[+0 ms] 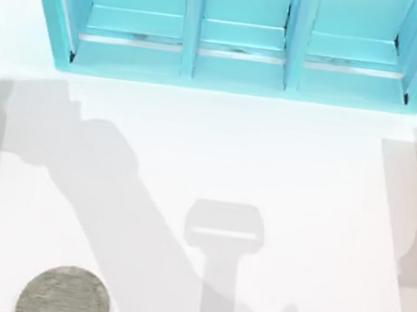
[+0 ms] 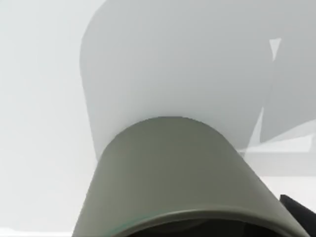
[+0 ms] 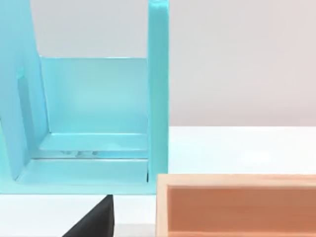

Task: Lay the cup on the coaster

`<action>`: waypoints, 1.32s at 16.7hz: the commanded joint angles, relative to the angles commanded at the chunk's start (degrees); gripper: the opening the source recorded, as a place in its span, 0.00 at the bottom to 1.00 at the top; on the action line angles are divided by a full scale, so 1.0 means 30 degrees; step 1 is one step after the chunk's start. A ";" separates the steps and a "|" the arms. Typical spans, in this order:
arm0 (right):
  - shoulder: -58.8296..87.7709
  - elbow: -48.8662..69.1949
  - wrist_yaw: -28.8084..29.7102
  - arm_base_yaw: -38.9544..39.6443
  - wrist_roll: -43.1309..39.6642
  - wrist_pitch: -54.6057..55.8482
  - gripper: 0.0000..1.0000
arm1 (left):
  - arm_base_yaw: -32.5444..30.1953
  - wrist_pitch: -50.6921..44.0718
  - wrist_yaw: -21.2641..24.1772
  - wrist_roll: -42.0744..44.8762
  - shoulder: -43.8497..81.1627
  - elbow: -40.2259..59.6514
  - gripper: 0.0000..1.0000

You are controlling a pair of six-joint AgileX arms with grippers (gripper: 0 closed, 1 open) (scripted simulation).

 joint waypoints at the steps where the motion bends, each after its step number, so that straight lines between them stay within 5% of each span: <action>1: 0.0000 0.0000 0.0000 0.0000 0.0000 0.0000 1.00 | -0.0158 -0.0002 -0.0001 -0.0323 -0.0123 -0.0093 0.00; 5: 0.0000 0.0000 0.0000 0.0000 0.0000 0.0000 1.00 | -0.1614 -0.0048 -0.0011 -0.3538 -0.1189 -0.0964 0.00; 9: 0.0000 0.0000 0.0000 0.0000 0.0000 0.0000 1.00 | -0.4117 -0.0222 0.0031 -0.9880 -0.2983 -0.2734 0.00; 22: 0.0000 0.0000 0.0000 0.0000 0.0000 0.0000 1.00 | -1.4430 -0.0670 0.0701 -3.9439 -1.1782 -1.2392 0.00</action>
